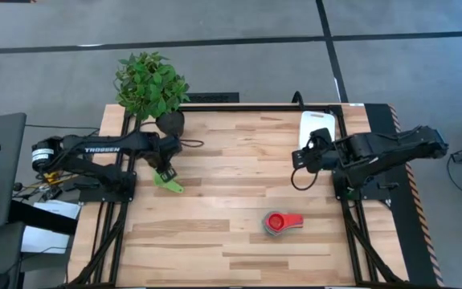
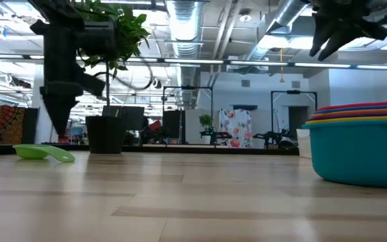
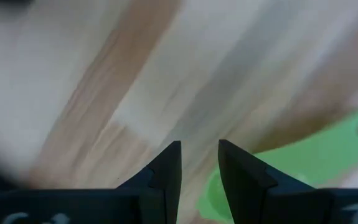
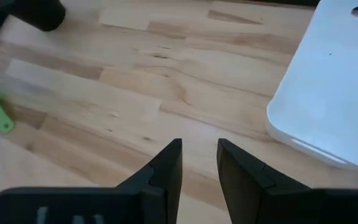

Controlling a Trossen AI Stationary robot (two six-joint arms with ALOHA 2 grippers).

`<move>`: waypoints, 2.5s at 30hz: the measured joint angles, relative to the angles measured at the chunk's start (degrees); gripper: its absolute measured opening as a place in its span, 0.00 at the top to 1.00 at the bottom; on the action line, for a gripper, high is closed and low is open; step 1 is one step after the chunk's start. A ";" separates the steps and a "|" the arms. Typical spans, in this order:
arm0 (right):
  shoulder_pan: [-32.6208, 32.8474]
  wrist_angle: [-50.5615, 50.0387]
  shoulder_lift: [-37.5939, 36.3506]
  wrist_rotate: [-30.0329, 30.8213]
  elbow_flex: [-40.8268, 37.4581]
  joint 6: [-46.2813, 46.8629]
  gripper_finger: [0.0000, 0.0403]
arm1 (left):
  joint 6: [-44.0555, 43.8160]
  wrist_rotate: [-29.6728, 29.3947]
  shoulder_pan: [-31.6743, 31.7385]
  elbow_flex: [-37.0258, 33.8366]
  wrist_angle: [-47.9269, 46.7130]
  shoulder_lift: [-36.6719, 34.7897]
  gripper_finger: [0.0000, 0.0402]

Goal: Nest measuring cups in basket
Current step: Stack the green measuring cup on the red measuring cup

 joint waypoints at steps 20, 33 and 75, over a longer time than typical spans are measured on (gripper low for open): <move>-3.96 2.33 4.10 -6.35 0.04 -6.04 0.69 | -6.07 6.12 0.51 -5.92 0.81 0.04 0.77; -3.18 0.79 3.03 -9.79 0.05 -7.50 0.69 | -17.74 8.36 0.55 -5.53 2.67 8.19 0.89; 35.72 -23.18 2.07 -10.22 0.01 16.93 0.69 | -48.90 -6.34 -28.46 67.57 17.46 55.84 1.00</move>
